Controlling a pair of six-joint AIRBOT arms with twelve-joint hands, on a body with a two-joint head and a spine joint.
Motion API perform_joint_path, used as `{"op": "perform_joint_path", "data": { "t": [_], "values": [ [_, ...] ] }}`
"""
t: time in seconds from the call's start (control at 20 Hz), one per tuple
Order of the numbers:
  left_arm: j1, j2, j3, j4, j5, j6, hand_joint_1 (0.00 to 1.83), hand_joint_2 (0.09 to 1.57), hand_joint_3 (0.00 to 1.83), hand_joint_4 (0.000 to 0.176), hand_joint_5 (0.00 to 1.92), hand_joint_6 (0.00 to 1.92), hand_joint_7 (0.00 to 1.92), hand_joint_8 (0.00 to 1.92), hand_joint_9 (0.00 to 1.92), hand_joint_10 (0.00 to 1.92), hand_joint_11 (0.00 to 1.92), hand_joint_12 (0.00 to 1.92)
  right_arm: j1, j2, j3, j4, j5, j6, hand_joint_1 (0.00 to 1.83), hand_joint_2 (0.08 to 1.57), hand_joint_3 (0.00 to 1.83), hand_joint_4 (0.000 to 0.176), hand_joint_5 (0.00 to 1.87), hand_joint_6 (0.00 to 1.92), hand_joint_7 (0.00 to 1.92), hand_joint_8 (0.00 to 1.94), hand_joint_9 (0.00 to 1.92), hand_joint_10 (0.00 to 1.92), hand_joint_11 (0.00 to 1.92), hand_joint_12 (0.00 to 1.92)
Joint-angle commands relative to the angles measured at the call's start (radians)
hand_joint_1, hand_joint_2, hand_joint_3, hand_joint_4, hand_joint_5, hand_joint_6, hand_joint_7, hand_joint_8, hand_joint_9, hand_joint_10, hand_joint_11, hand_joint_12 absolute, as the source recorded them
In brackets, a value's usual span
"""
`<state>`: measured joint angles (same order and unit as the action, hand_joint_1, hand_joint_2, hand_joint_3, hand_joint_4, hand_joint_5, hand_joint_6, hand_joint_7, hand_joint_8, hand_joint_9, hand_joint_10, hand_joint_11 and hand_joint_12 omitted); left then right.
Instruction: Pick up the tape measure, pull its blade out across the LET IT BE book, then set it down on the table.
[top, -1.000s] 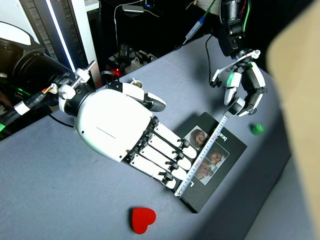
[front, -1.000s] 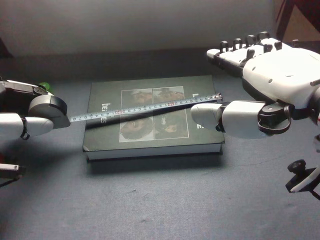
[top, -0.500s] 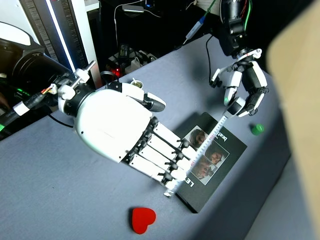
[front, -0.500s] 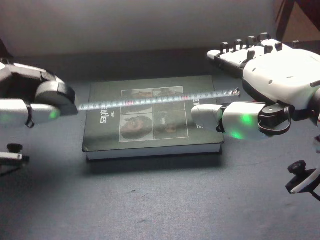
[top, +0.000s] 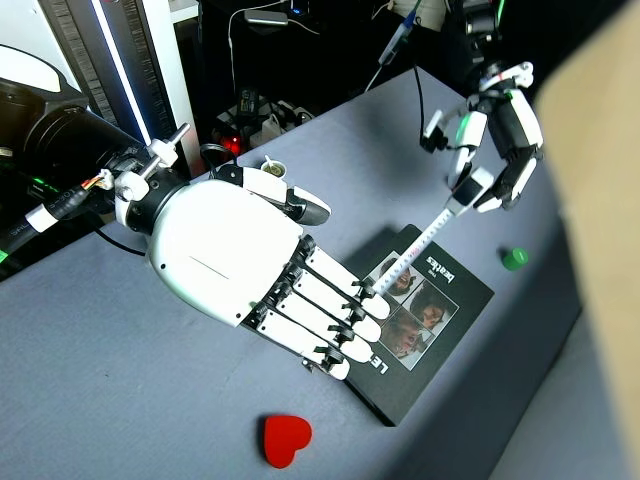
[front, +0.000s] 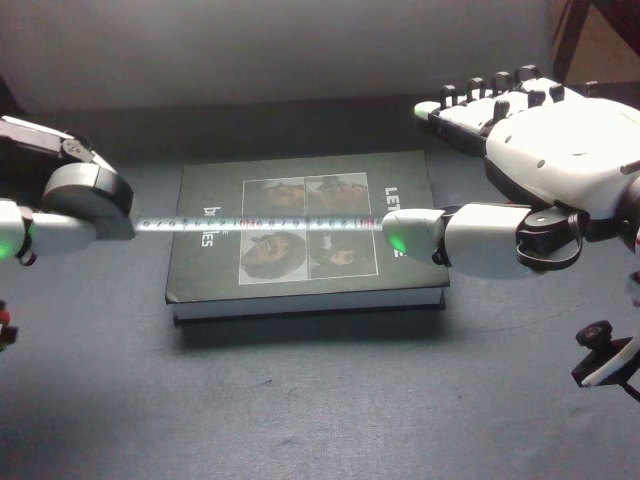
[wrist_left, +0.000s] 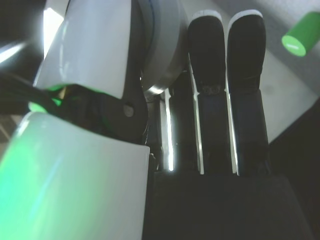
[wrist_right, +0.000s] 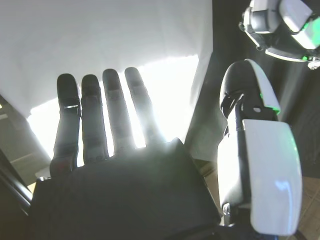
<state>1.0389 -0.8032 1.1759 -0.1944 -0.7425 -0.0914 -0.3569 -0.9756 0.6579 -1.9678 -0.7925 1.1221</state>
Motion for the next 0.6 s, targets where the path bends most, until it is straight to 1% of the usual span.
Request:
{"op": "perform_joint_path", "data": {
  "t": [0.0, 0.05, 0.1, 0.2, 0.4, 0.5, 0.55],
  "values": [
    [-0.004, 0.021, -0.012, -0.022, -0.113, -0.001, 1.37, 1.10, 0.00, 0.000, 1.05, 0.69, 0.95, 0.99, 0.97, 1.28, 0.82, 1.33, 0.004, 0.004, -0.002, -0.071, -0.057, 0.005, 0.07, 1.10, 0.00, 0.000, 0.15, 0.00, 0.15, 0.00, 0.13, 0.00, 0.00, 0.72],
    [-0.001, 0.037, -0.029, -0.022, -0.112, 0.005, 1.37, 1.12, 0.00, 0.000, 0.99, 0.79, 0.92, 1.04, 0.92, 1.32, 0.80, 1.34, 0.004, 0.004, -0.002, -0.072, -0.057, 0.005, 0.07, 1.10, 0.00, 0.000, 0.15, 0.00, 0.15, 0.00, 0.13, 0.00, 0.00, 0.72],
    [0.004, 0.057, -0.051, -0.022, -0.110, 0.008, 1.37, 1.11, 0.00, 0.000, 1.02, 0.75, 0.94, 1.02, 0.94, 1.31, 0.78, 1.36, 0.004, 0.004, -0.002, -0.072, -0.057, 0.005, 0.08, 1.10, 0.00, 0.000, 0.15, 0.00, 0.15, 0.00, 0.13, 0.00, 0.00, 0.72],
    [0.008, 0.090, -0.091, -0.030, -0.101, 0.019, 1.37, 1.11, 0.00, 0.000, 1.03, 0.73, 0.94, 1.02, 0.94, 1.31, 0.80, 1.37, 0.000, 0.003, -0.002, -0.075, -0.056, 0.005, 0.08, 1.10, 0.00, 0.000, 0.15, 0.00, 0.15, 0.00, 0.13, 0.00, 0.00, 0.72],
    [0.016, 0.126, -0.175, -0.082, -0.097, 0.062, 1.37, 1.11, 0.00, 0.000, 1.02, 0.71, 0.95, 1.01, 0.95, 1.31, 0.81, 1.34, -0.029, 0.006, -0.002, -0.129, -0.043, 0.011, 0.10, 1.11, 0.00, 0.000, 0.15, 0.00, 0.15, 0.00, 0.13, 0.00, 0.00, 0.69],
    [0.016, 0.133, -0.219, -0.145, -0.096, 0.075, 1.37, 1.11, 0.00, 0.000, 1.02, 0.71, 0.95, 1.01, 0.95, 1.31, 0.81, 1.34, -0.044, 0.014, -0.006, -0.137, -0.013, 0.012, 0.10, 1.11, 0.00, 0.000, 0.14, 0.00, 0.15, 0.00, 0.13, 0.00, 0.00, 0.73],
    [0.019, 0.124, -0.234, -0.176, -0.115, 0.082, 1.37, 1.11, 0.00, 0.000, 1.01, 0.71, 0.96, 1.01, 0.95, 1.31, 0.81, 1.34, -0.051, 0.017, -0.009, -0.137, 0.001, 0.012, 0.10, 1.11, 0.00, 0.000, 0.14, 0.00, 0.15, 0.00, 0.13, 0.00, 0.00, 0.76]
  ]
}}
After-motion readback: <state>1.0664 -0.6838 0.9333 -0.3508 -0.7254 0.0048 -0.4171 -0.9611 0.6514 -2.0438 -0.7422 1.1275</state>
